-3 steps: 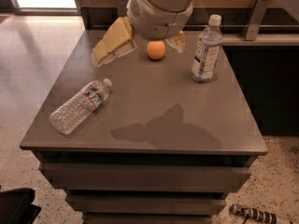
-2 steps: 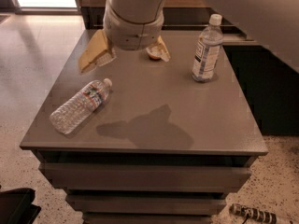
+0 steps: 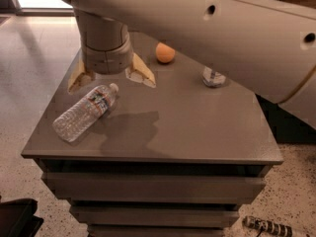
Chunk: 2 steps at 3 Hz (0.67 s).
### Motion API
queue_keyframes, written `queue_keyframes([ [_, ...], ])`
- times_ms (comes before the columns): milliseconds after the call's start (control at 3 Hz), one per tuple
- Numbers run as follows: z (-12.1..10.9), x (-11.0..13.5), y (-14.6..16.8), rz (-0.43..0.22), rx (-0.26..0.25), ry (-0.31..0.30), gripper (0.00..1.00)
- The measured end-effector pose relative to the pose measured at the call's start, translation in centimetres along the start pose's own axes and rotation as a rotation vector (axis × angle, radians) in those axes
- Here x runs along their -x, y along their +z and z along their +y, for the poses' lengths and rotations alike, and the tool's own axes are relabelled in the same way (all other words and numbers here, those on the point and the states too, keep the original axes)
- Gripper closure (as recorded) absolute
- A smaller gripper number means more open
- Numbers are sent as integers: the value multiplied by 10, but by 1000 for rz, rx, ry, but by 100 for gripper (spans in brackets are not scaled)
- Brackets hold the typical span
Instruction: Place water bottle upright
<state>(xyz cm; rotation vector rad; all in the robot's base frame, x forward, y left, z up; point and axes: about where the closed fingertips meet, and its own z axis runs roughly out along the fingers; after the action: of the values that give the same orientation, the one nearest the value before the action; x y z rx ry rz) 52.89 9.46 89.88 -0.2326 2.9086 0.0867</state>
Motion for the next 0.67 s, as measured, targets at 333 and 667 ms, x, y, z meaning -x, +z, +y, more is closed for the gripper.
queue_keyframes([
  [333,22,7,29,60,-40,52,0],
  [667,46,12,49,104,-66,71,0],
])
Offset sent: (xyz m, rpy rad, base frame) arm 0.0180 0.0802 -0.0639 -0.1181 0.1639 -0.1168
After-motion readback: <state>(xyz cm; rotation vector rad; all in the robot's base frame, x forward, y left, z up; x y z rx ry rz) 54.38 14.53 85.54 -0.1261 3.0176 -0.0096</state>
